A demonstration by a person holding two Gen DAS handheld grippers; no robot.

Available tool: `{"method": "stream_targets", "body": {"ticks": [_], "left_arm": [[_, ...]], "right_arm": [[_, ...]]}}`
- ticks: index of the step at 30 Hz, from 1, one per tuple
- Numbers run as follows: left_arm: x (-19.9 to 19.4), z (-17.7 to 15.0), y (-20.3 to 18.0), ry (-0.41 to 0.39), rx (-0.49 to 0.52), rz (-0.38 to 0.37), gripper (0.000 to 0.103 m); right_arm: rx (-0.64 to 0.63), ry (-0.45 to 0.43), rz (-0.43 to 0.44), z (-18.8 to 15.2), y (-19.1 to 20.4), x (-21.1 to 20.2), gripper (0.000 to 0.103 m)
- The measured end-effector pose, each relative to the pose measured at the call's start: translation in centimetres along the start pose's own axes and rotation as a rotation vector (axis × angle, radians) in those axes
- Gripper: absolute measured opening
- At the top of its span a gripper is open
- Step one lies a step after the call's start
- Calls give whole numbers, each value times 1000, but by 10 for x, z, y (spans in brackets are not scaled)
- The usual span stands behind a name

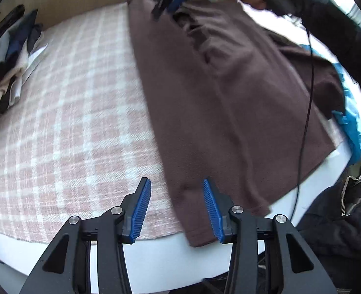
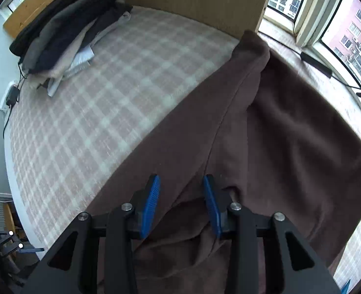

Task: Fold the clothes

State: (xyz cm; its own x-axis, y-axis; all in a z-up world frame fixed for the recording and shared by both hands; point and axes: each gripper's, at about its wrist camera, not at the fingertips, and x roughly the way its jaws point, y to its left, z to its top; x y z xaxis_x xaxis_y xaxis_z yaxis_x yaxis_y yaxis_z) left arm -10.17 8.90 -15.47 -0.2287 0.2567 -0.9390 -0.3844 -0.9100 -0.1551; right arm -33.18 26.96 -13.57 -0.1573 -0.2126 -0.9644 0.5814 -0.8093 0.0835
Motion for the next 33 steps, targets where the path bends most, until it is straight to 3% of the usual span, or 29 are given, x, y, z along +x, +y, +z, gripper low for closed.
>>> {"method": "stream_targets", "body": {"ticks": [2,4,6,8,11,16,19,23,27,29,33], "left_arm": [[11,-4,-11,33,46,-20,42],[21,-12,-21,44,106,8,42],[20,-18,-28,57,178,51,43],[12,-18,-25,69,172,44,42],[-9,-15,-18,38,159,49,42],[-34,12,-40,-32,188,21,44],[-32,35,-77,-59,212,-41,44],[-7,96,-152,-49,219,-143,44],[5,156,-238,3,233,-307,45],[12,181,-283,19,246,-366,50],[30,221,-342,57,236,-407,58]], "right_arm": [[52,-35,5,-8,-4,0,39],[129,-48,78,-17,-16,-17,39],[214,-99,162,-38,-39,-50,39],[284,-169,144,-72,-68,-93,39],[418,-244,85,-149,-121,-148,45],[594,-201,-83,-298,-183,-193,48],[659,-168,-88,-364,-196,-201,48],[742,-182,36,-423,-200,-202,48],[761,-212,35,-441,-204,-203,48],[750,-218,30,-445,-205,-201,48],[751,-218,64,-452,-207,-181,48]]}}
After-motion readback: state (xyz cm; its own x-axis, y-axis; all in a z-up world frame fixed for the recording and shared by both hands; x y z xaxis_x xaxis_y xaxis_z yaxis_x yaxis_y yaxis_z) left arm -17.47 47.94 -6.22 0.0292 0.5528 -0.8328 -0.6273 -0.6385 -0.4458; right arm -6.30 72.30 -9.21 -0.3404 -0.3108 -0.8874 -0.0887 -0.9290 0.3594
